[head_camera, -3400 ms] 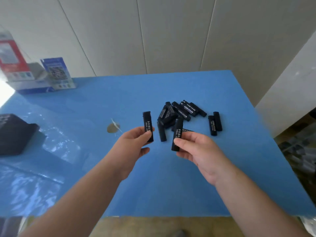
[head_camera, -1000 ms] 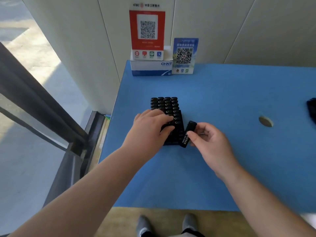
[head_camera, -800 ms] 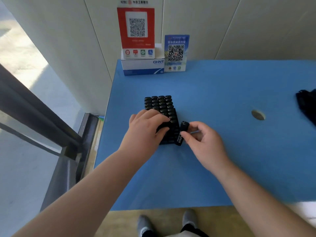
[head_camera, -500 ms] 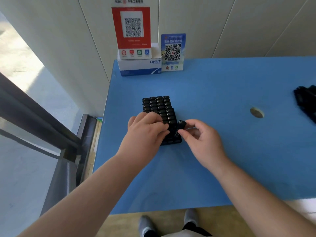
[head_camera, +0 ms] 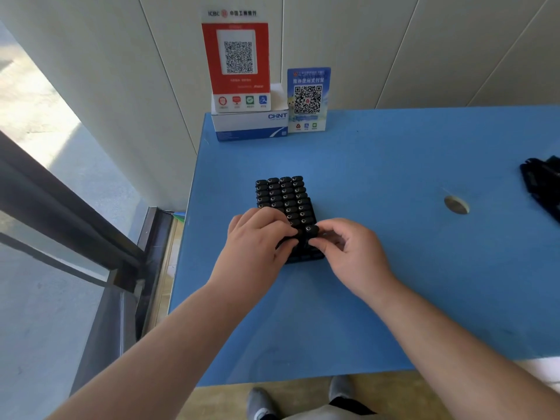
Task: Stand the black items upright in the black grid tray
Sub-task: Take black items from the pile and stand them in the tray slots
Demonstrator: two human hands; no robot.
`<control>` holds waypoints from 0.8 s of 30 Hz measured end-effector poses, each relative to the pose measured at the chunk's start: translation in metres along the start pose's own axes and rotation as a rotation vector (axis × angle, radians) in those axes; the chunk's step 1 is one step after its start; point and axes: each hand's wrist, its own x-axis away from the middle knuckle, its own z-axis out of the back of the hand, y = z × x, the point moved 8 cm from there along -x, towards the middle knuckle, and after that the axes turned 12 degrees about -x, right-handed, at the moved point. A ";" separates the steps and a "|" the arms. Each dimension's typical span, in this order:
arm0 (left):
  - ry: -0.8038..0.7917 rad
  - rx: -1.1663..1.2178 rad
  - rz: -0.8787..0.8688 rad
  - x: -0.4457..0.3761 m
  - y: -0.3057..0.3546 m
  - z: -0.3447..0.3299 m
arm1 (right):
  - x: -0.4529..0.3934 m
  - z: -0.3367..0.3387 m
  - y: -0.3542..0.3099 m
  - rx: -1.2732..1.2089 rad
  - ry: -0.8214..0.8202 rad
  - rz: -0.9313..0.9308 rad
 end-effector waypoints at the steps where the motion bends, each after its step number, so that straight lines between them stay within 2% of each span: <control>1: -0.007 -0.004 -0.003 0.000 0.001 -0.001 | 0.000 -0.001 0.001 0.042 -0.008 0.002; 7: -0.028 -0.024 -0.010 0.000 0.001 0.002 | 0.004 -0.003 -0.002 0.120 0.001 -0.016; 15: -0.106 -0.101 0.016 -0.012 0.008 0.008 | 0.031 0.027 0.003 0.137 0.151 -0.103; 21: -0.165 -0.077 -0.174 -0.015 0.073 0.000 | 0.057 0.100 -0.004 0.147 0.306 -0.105; 24: -0.218 -0.091 -0.254 -0.012 0.111 -0.014 | 0.083 0.148 0.001 0.259 0.345 -0.144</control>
